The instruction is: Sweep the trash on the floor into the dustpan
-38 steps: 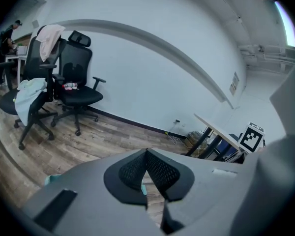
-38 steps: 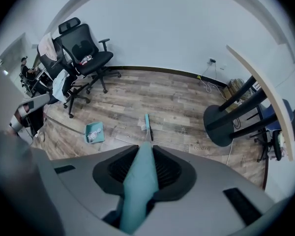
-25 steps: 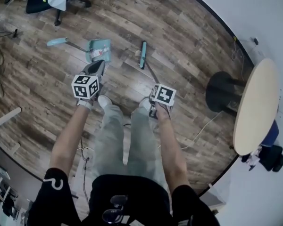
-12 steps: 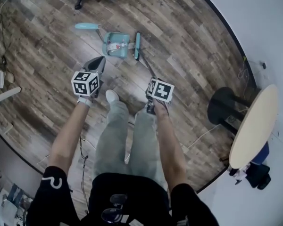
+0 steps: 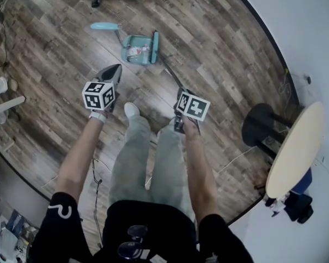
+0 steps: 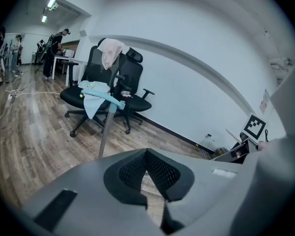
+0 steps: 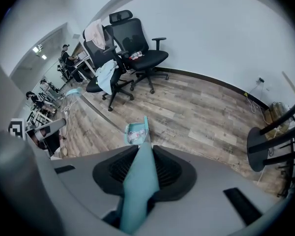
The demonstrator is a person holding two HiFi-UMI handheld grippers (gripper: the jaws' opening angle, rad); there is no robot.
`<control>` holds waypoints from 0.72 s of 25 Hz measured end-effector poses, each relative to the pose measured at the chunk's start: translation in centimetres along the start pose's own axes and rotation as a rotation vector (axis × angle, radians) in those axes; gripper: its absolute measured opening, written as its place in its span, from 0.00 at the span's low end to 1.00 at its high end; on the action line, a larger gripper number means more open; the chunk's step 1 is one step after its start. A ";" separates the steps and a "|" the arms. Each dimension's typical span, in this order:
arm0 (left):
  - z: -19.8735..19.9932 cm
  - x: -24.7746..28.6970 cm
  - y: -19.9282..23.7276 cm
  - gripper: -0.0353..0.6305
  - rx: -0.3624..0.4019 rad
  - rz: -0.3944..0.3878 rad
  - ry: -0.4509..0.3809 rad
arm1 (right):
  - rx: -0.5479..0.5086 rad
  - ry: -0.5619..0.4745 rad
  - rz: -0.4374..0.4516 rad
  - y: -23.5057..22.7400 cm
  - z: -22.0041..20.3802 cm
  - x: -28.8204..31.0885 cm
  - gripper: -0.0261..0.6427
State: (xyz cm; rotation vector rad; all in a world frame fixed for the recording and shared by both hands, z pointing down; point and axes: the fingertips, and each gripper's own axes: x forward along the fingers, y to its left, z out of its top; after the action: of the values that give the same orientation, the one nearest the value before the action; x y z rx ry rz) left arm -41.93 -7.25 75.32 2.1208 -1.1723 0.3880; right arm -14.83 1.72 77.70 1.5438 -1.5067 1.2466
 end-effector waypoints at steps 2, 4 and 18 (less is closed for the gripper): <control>0.1 0.3 -1.1 0.04 0.012 -0.006 0.004 | 0.012 -0.003 -0.006 -1.3 -0.2 -0.7 0.17; 0.5 0.5 -2.4 0.04 0.029 -0.010 0.009 | 0.025 -0.012 -0.012 -2.7 -0.3 -1.6 0.17; 10.6 -5.4 -21.8 0.04 0.077 -0.049 -0.077 | 0.075 -0.095 0.000 -15.6 2.6 -18.7 0.17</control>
State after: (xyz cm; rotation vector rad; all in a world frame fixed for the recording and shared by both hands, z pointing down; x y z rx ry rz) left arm -27.40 -2.99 55.59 2.2447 -1.1624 0.3372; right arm 2.85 8.44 62.18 1.6733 -1.5351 1.2584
